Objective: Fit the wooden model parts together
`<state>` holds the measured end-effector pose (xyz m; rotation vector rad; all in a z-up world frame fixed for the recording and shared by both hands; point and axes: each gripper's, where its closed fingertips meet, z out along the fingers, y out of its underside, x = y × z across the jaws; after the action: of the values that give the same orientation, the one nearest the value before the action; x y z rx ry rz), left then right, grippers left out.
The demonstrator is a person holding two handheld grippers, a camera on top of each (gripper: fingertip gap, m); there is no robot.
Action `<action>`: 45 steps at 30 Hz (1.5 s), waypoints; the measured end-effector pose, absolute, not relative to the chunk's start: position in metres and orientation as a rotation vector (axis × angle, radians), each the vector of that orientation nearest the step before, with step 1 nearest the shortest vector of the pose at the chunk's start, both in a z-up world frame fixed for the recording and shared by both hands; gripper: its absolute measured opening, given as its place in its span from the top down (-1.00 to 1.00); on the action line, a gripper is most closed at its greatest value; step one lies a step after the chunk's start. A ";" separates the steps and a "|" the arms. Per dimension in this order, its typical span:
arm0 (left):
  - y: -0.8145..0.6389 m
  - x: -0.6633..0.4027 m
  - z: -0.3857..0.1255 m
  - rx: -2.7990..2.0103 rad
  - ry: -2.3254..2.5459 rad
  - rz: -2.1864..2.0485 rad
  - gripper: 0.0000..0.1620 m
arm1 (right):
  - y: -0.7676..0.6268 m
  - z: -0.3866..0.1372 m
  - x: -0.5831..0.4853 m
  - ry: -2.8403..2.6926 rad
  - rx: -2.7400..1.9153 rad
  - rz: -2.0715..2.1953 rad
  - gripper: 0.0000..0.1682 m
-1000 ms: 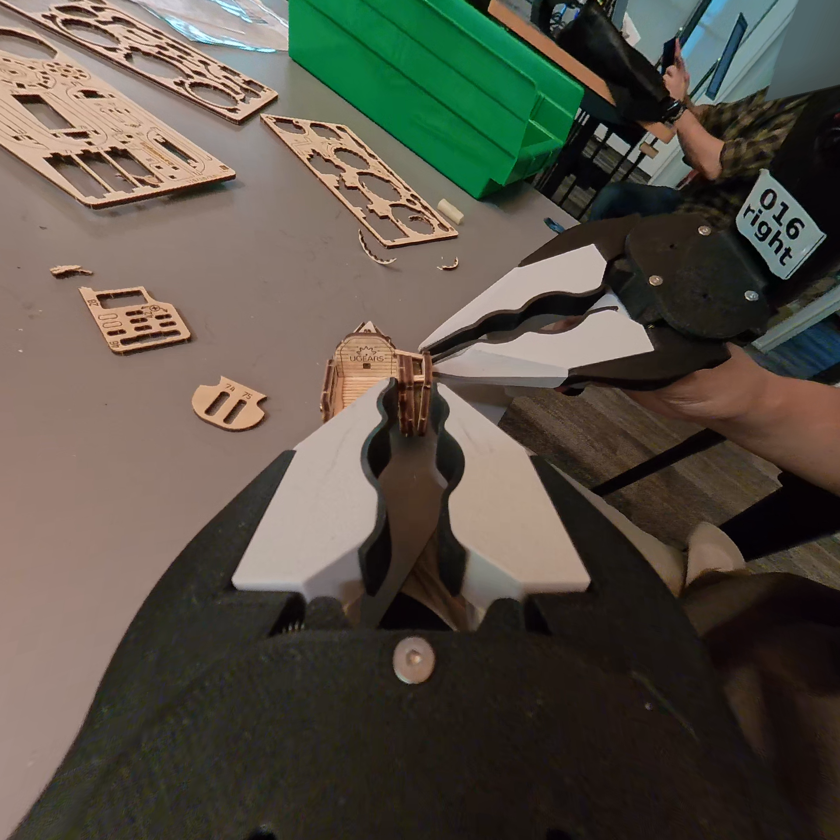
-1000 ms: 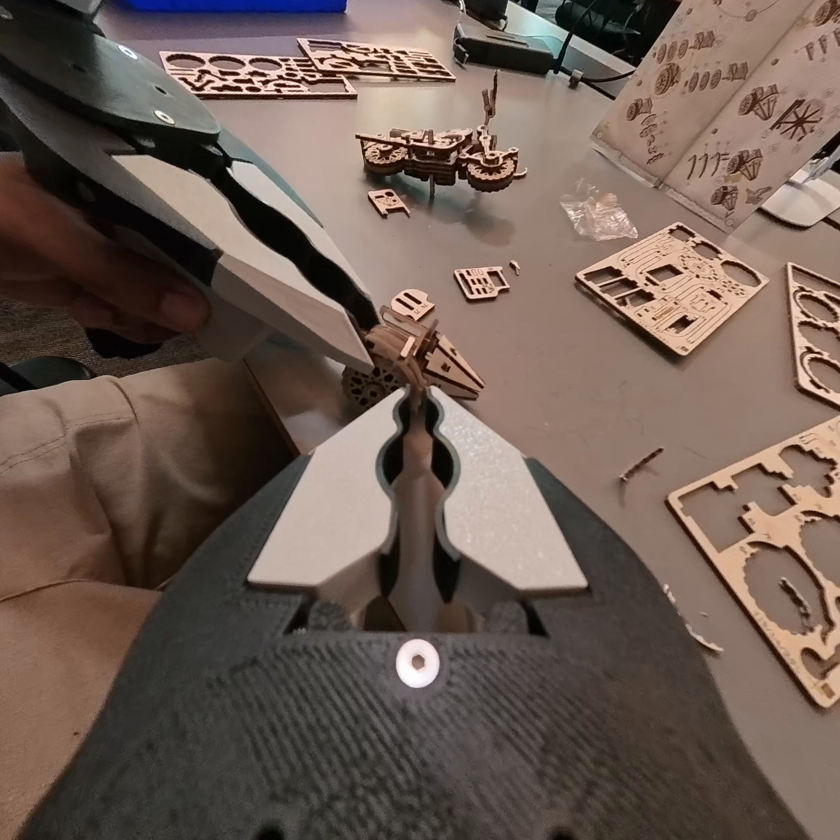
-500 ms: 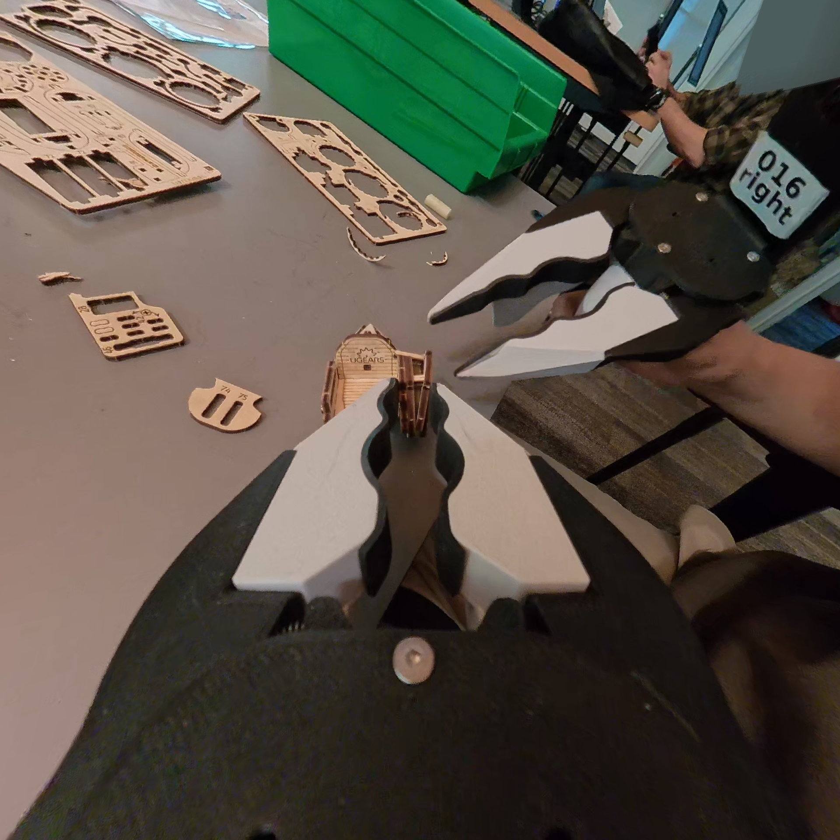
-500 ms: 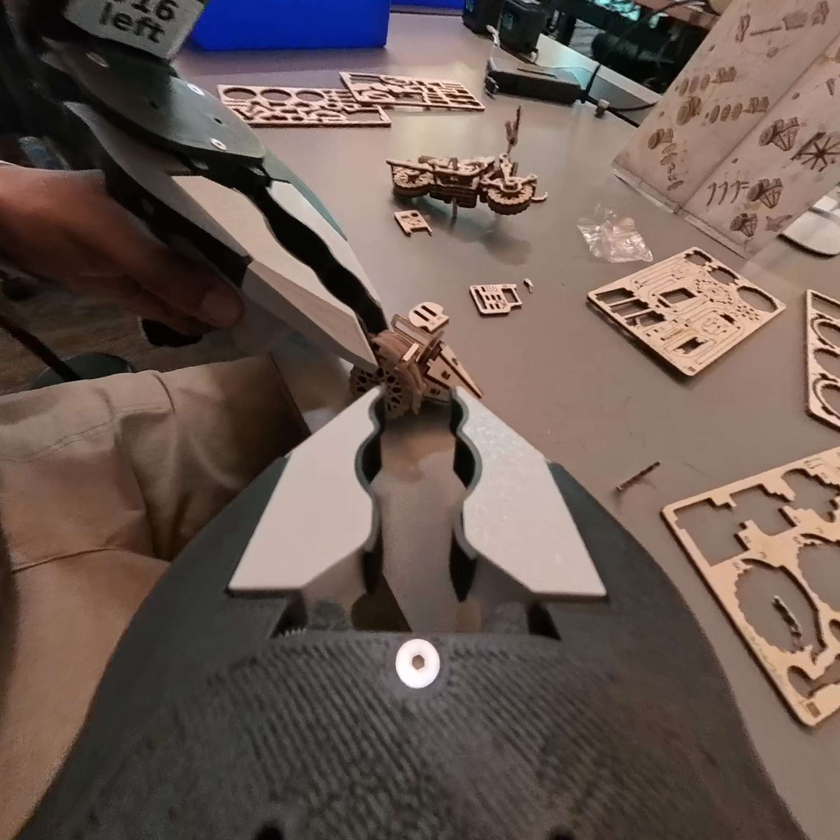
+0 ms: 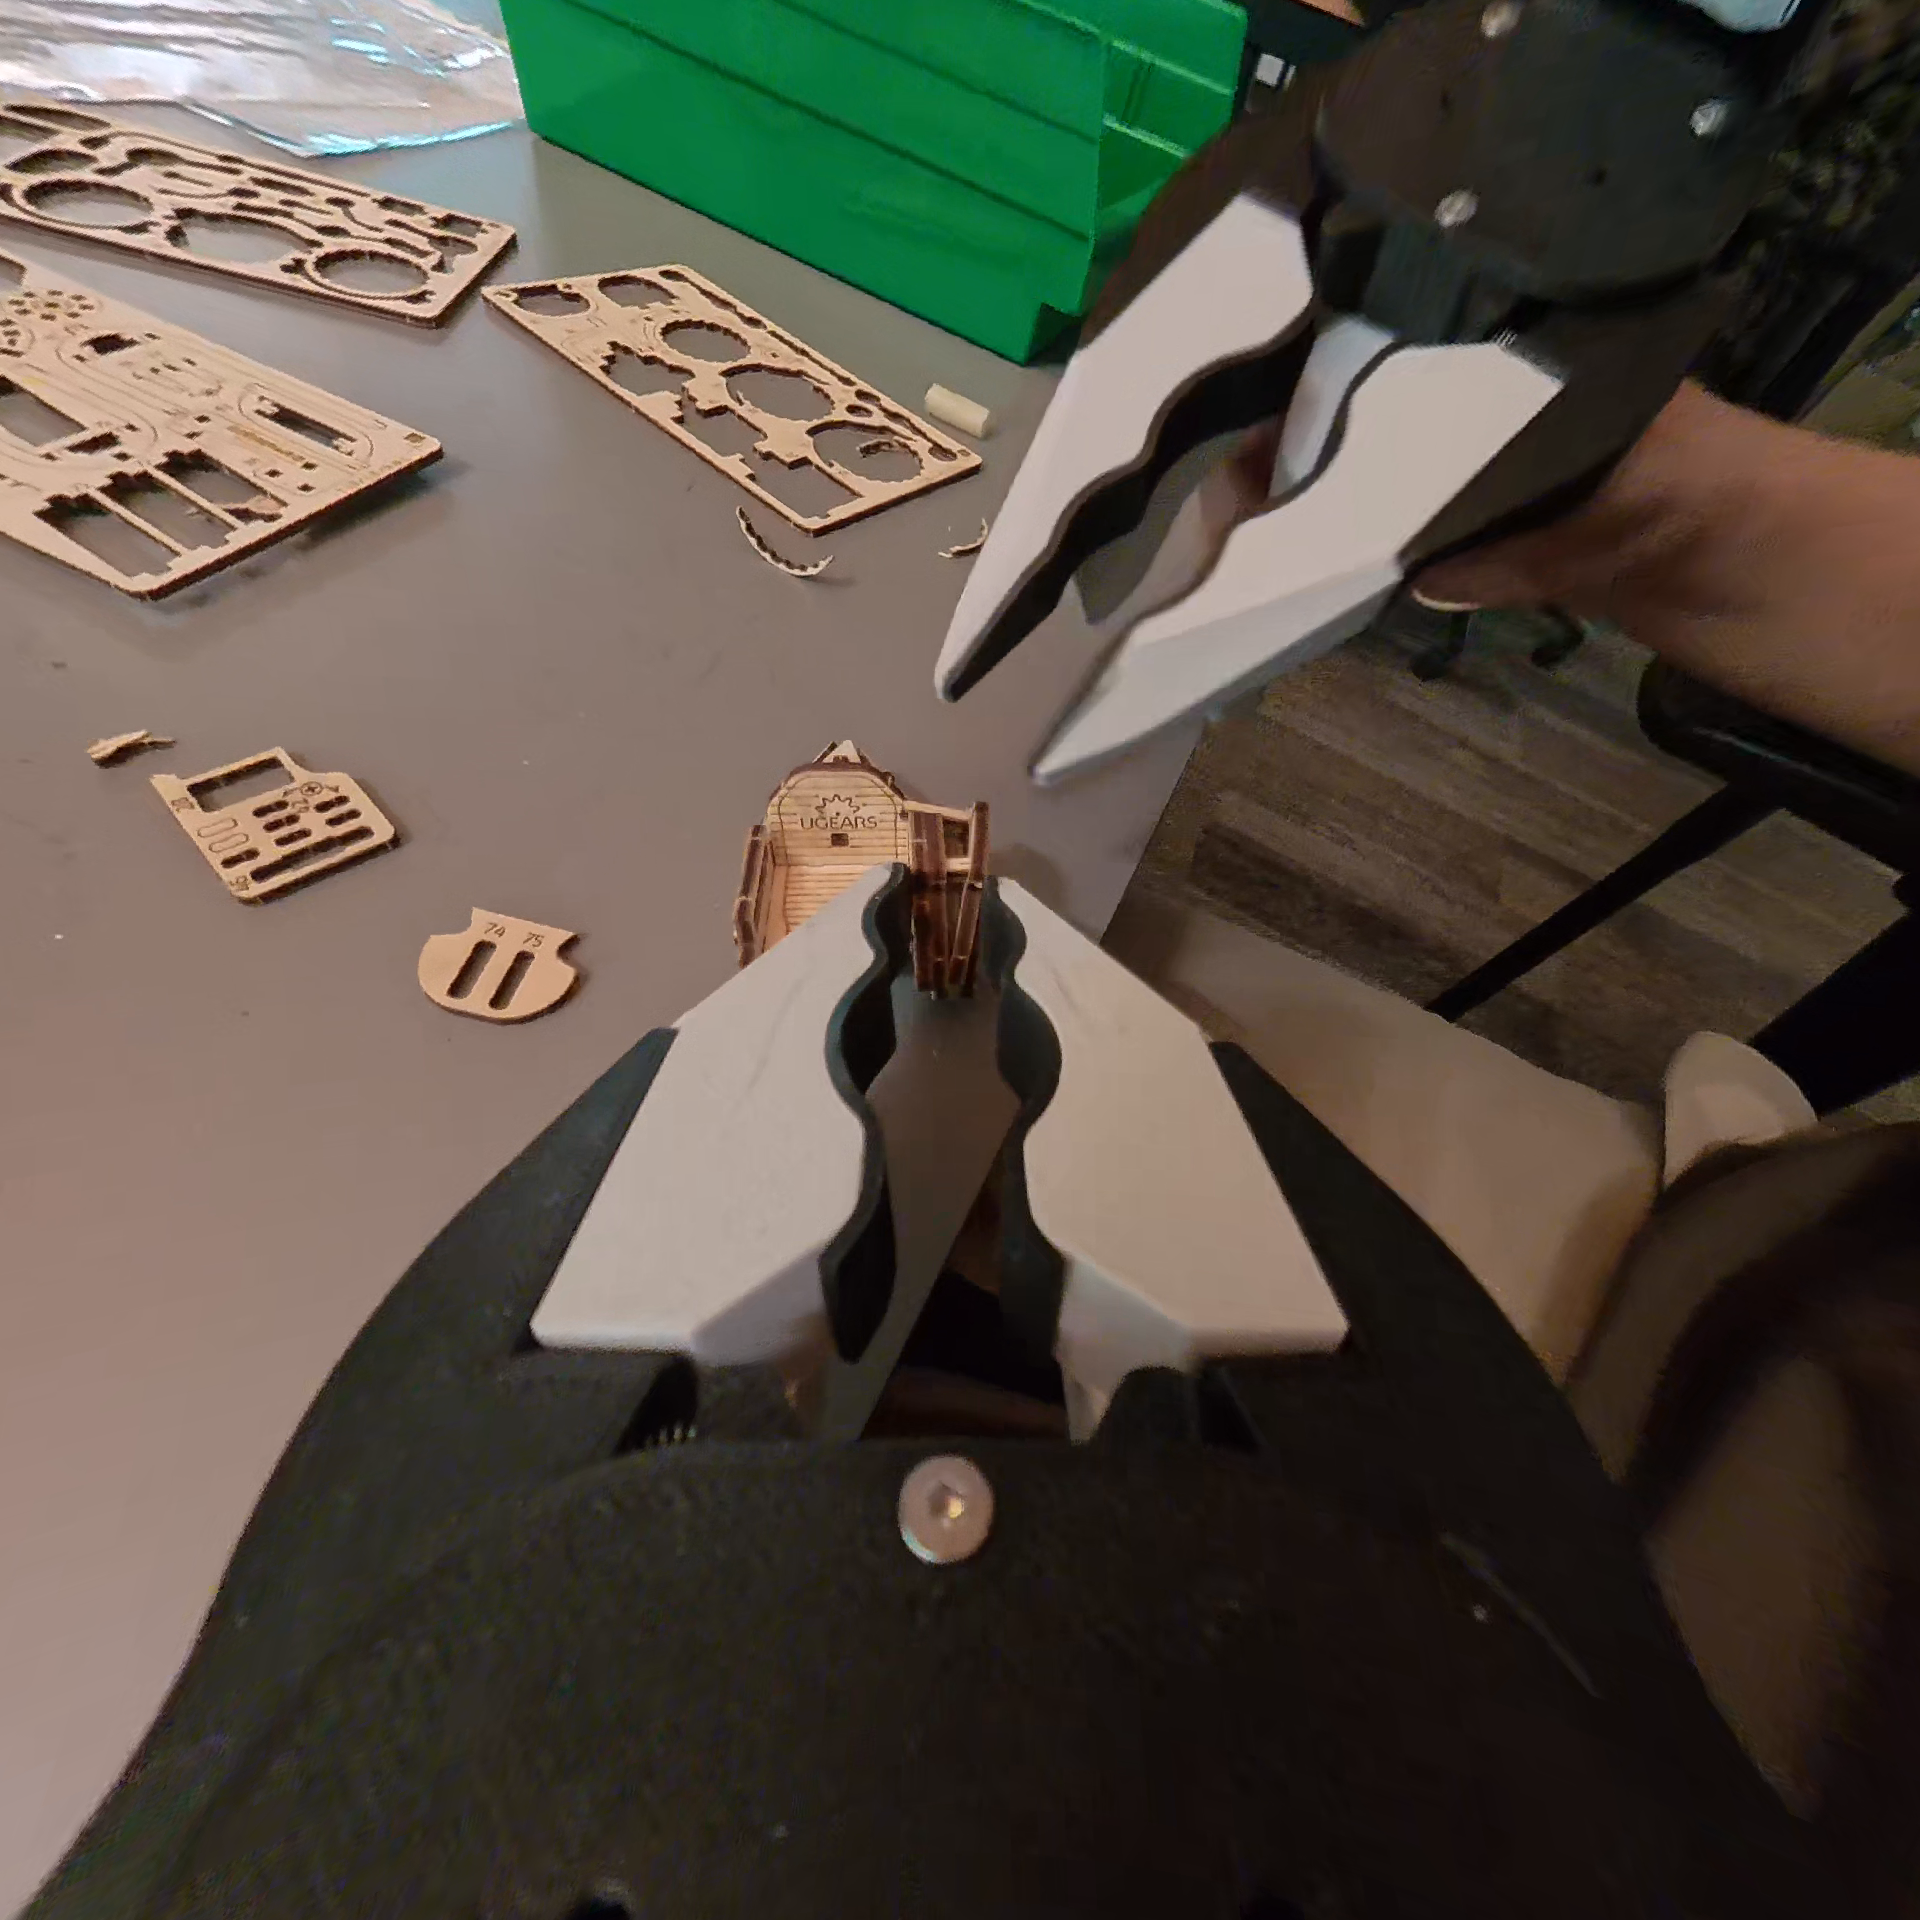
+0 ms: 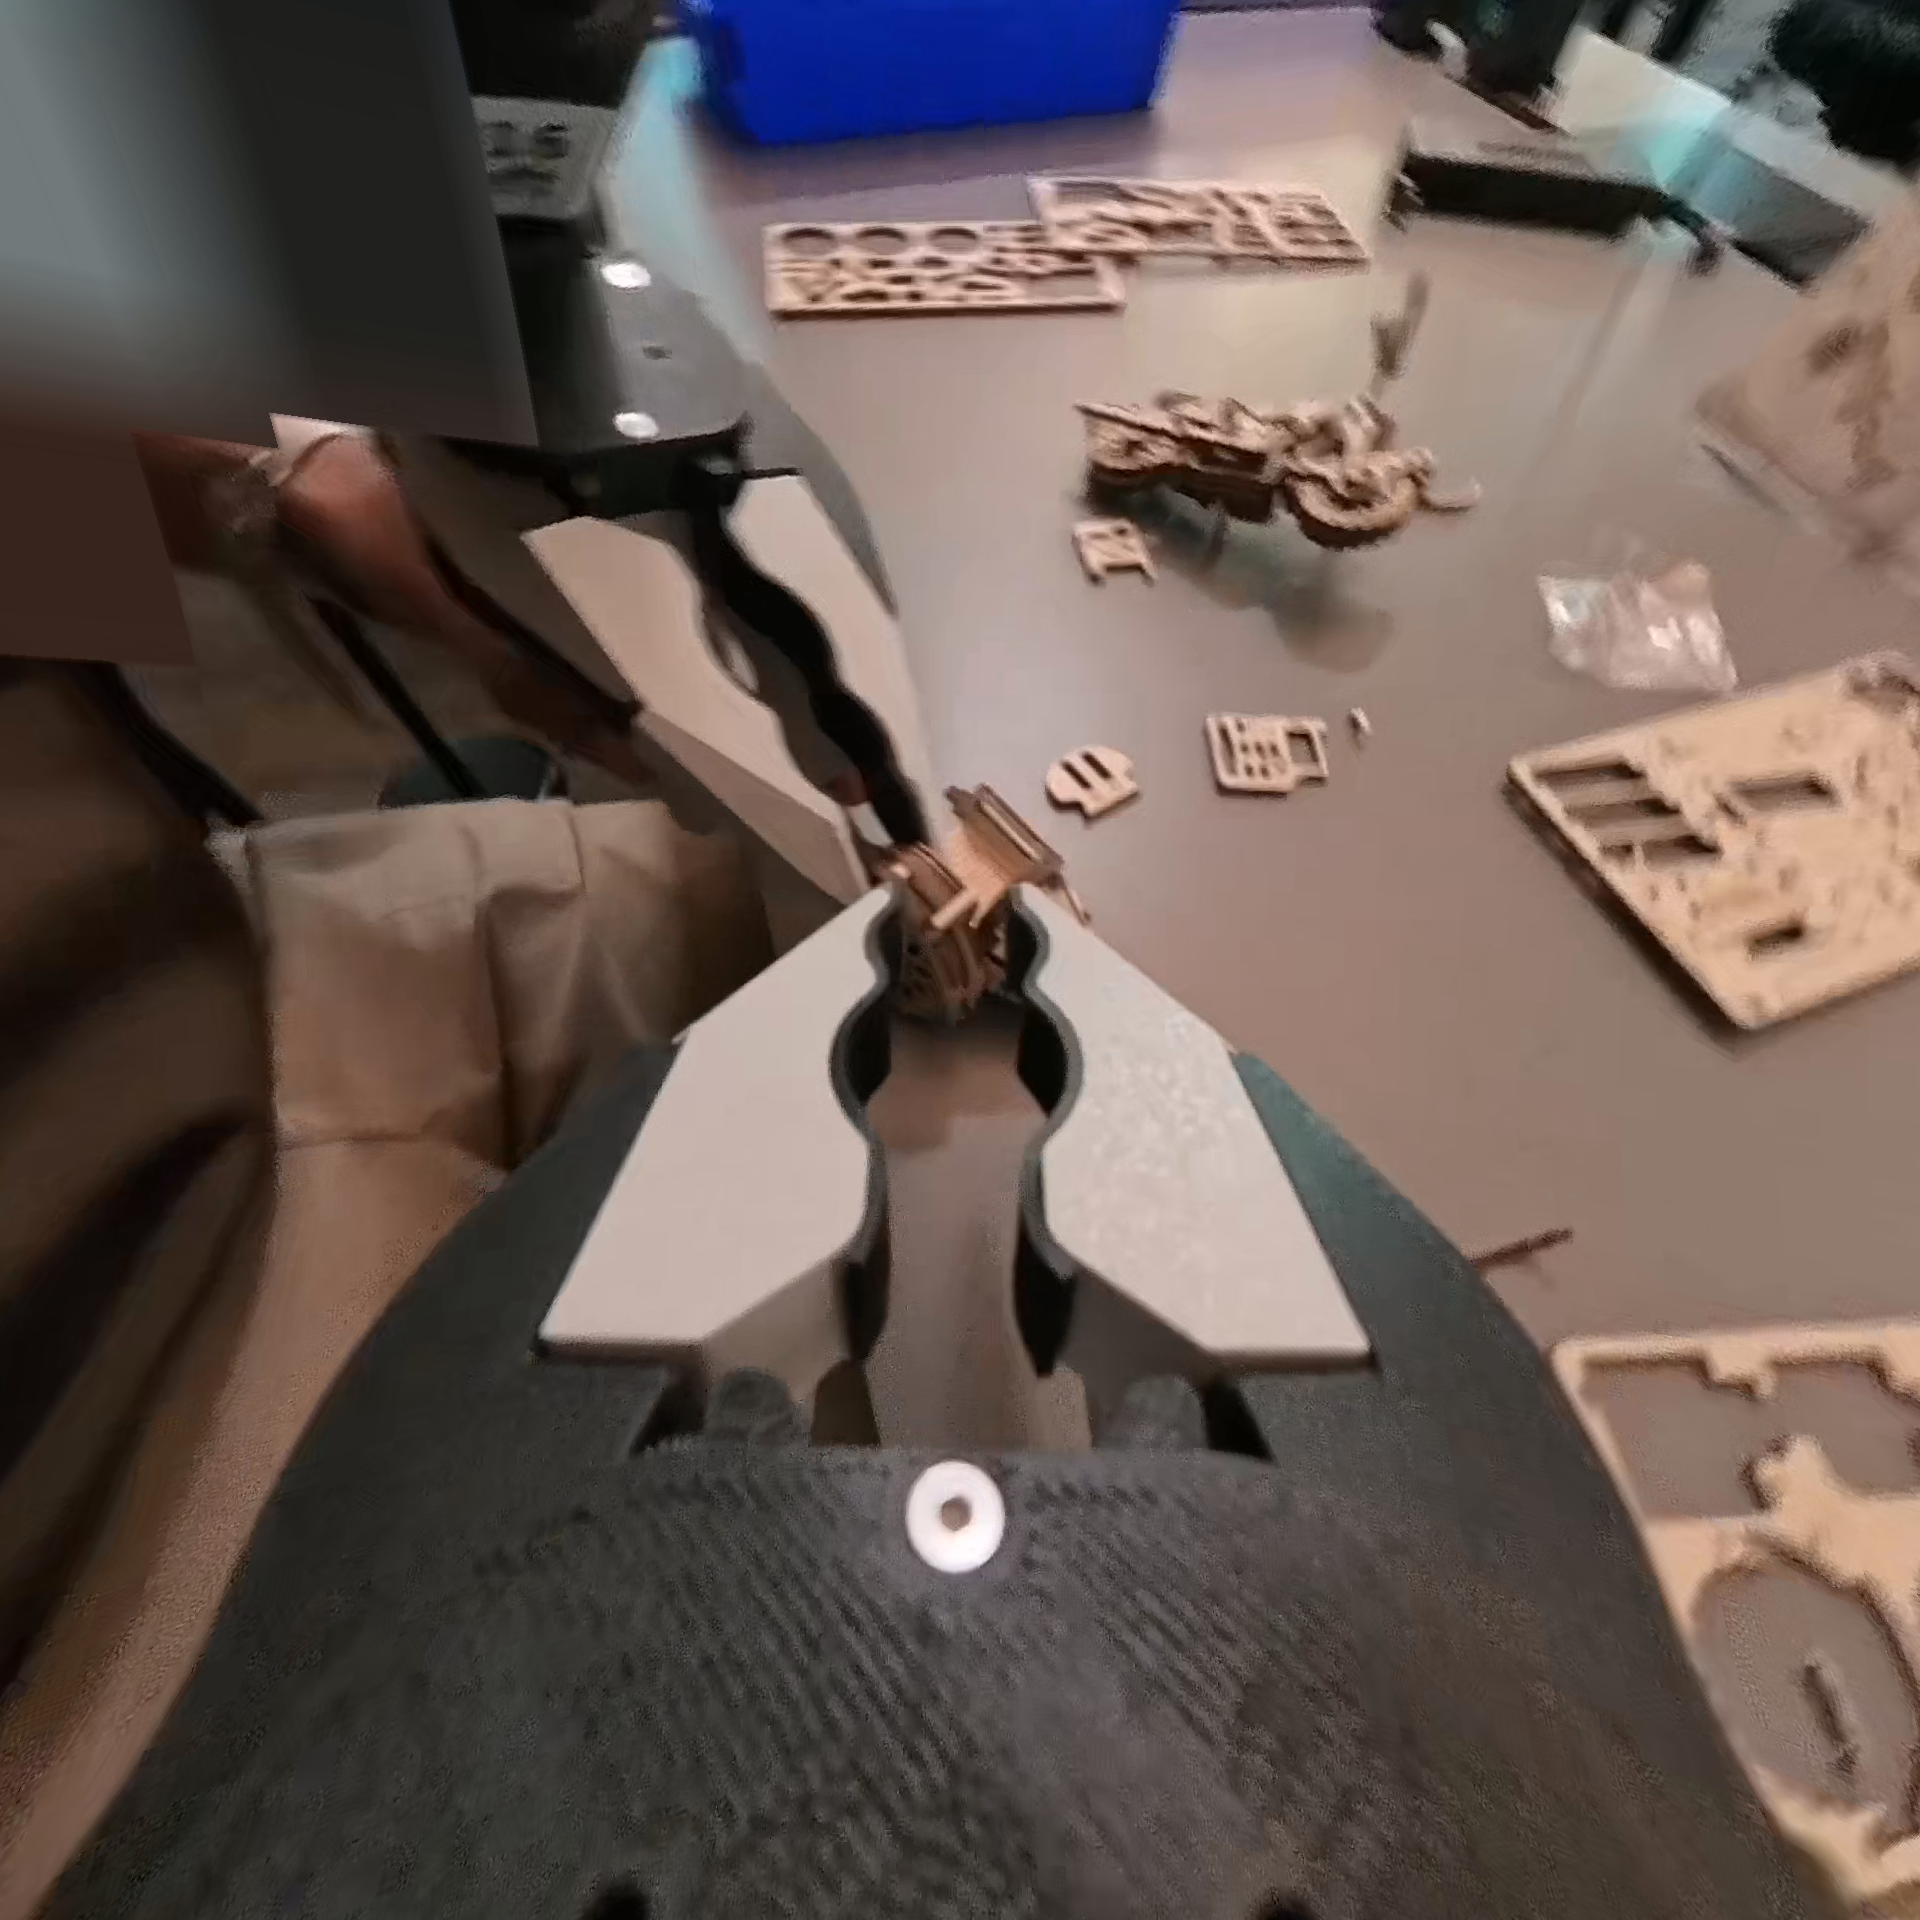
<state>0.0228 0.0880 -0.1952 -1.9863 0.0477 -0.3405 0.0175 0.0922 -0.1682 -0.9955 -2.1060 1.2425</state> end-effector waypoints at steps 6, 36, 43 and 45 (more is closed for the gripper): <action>0.087 0.022 -0.195 -1.979 0.054 -0.369 0.87 | 0.086 -0.173 0.024 -2.501 -0.516 0.987 0.77; 0.088 0.021 -0.196 -1.983 0.040 -0.374 0.87 | 0.086 -0.193 0.015 -2.934 -0.285 0.754 0.82; 0.088 0.021 -0.195 -1.980 0.015 -0.406 0.87 | 0.086 -0.193 0.014 -2.938 -0.277 0.769 0.82; 0.088 0.021 -0.194 -1.976 0.006 -0.430 0.86 | 0.086 -0.194 0.014 -2.939 -0.274 0.768 0.82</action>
<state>0.0213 0.0880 -0.1943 -1.9763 0.0056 -0.4298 0.0144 0.0864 -0.1935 -0.2735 -2.9393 0.7684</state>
